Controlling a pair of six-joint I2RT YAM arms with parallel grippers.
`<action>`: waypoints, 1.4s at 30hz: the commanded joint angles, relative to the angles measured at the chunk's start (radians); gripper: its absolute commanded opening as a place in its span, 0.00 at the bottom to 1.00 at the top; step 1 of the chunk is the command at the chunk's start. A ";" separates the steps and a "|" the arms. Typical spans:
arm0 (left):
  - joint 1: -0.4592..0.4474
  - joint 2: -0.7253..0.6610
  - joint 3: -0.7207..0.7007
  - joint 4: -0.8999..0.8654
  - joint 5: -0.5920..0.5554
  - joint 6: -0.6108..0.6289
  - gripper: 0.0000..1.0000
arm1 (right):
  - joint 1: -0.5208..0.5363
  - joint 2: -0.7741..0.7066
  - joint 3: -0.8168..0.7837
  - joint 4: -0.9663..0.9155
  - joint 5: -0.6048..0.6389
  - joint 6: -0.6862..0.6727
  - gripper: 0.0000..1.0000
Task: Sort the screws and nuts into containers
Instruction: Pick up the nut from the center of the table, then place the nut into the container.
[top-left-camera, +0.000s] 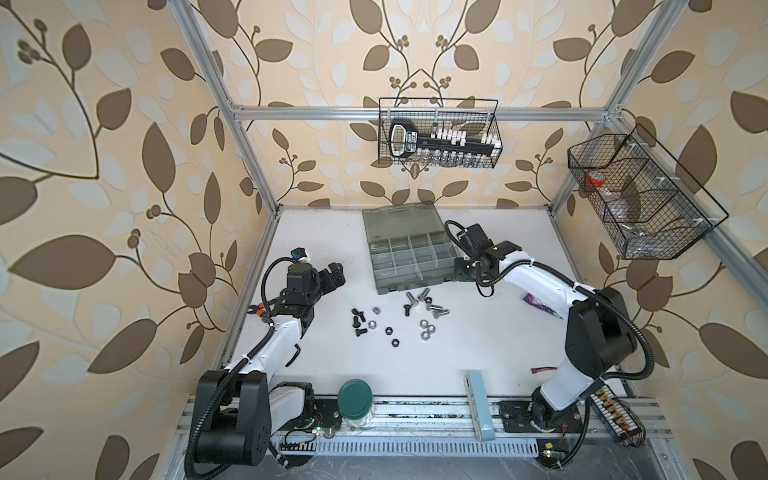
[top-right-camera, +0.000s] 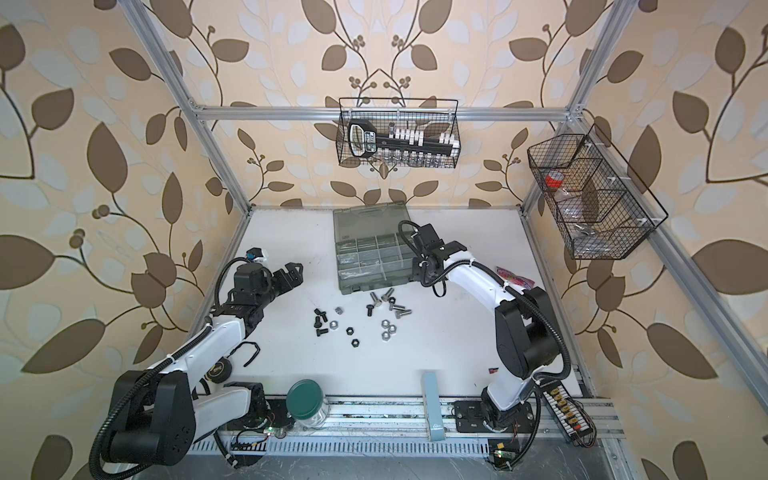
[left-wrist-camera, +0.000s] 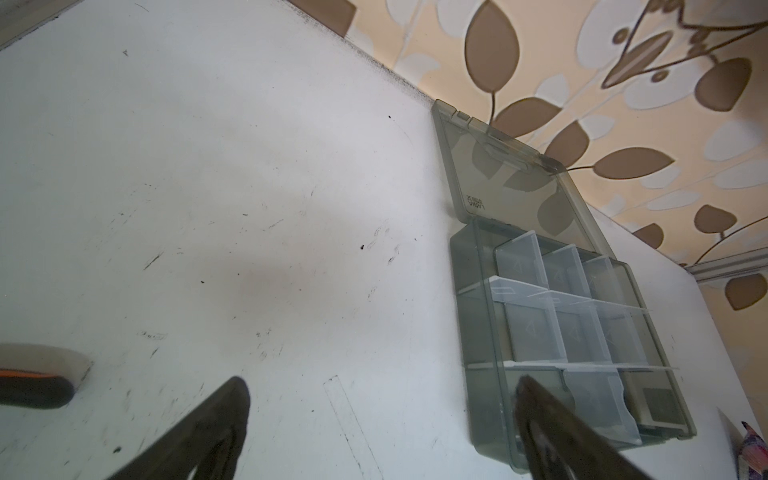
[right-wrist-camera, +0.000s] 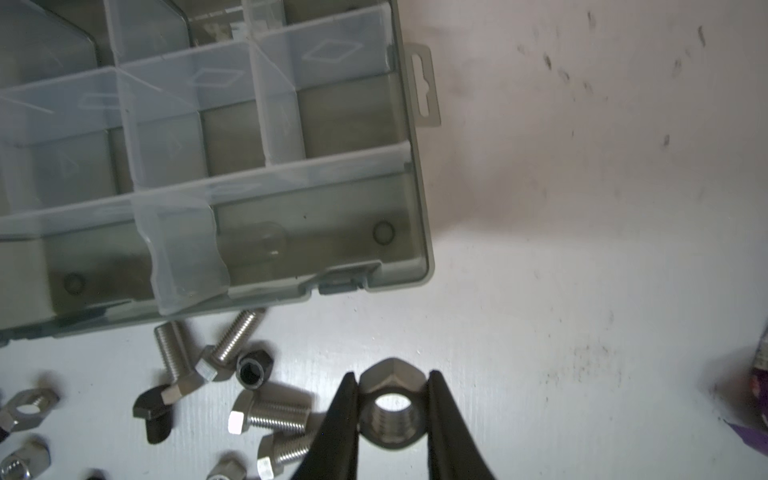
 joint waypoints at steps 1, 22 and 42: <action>0.009 -0.016 0.047 0.005 -0.001 0.005 0.99 | 0.011 0.062 0.089 -0.016 0.023 -0.043 0.09; 0.008 -0.029 0.051 -0.010 -0.008 -0.002 0.99 | 0.008 0.401 0.496 -0.085 0.017 -0.129 0.09; 0.009 -0.032 0.055 -0.028 -0.016 0.006 0.99 | -0.041 0.553 0.584 -0.100 0.003 -0.144 0.27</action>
